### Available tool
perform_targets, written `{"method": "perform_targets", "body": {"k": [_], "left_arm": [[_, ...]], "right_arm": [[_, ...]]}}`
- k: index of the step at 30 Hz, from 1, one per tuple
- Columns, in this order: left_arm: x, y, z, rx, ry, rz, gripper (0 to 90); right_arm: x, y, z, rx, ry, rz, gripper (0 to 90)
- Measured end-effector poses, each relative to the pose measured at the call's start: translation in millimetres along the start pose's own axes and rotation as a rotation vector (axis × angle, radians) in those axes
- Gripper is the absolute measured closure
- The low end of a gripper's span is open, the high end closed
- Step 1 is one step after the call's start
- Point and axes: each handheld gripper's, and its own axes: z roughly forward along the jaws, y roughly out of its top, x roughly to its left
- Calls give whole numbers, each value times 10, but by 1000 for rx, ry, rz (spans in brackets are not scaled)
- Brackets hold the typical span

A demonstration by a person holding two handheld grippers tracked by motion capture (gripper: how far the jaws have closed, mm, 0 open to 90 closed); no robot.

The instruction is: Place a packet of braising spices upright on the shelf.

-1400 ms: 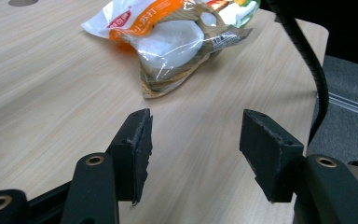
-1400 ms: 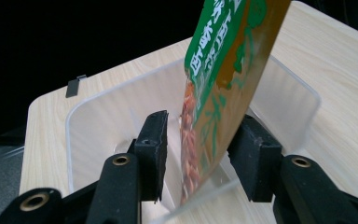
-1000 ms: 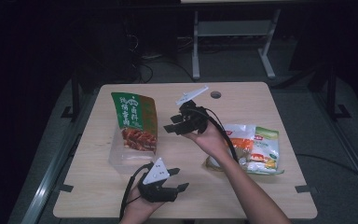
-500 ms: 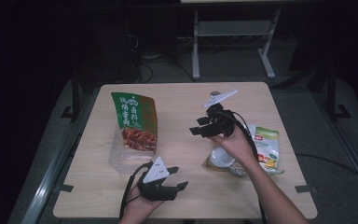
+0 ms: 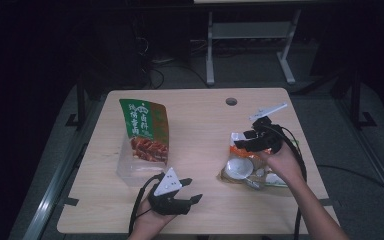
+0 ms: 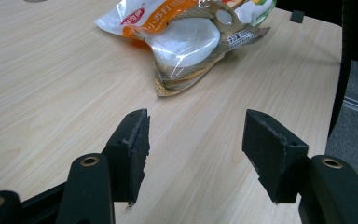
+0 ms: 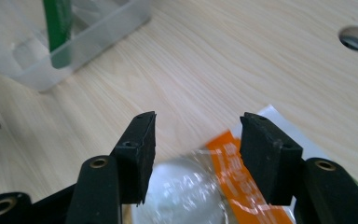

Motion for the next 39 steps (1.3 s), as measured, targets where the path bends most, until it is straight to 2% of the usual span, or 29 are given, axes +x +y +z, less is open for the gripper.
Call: {"method": "perform_targets", "body": {"k": [7, 14, 24, 28, 36, 38, 39], "left_arm": [[4, 5, 11, -2, 1, -9, 396], [3, 5, 24, -1, 3, -13, 389], [1, 5, 24, 0, 4, -14, 386], [0, 4, 30, 1, 3, -15, 382], [0, 6, 40, 7, 1, -10, 379], [0, 6, 41, 8, 1, -11, 379], [0, 5, 42, 8, 0, -11, 379]], "right_arm": [[-111, -183, -46, 24, -37, 32, 414], [-247, -388, -104, 46, -81, 88, 397], [-366, -559, -135, 75, -114, 126, 391], [-444, -655, -138, 89, -133, 156, 385], [-581, -748, -100, 97, -145, 194, 371], [-623, -764, -57, 108, -137, 229, 367], [-623, -764, -57, 108, -137, 229, 367]]}}
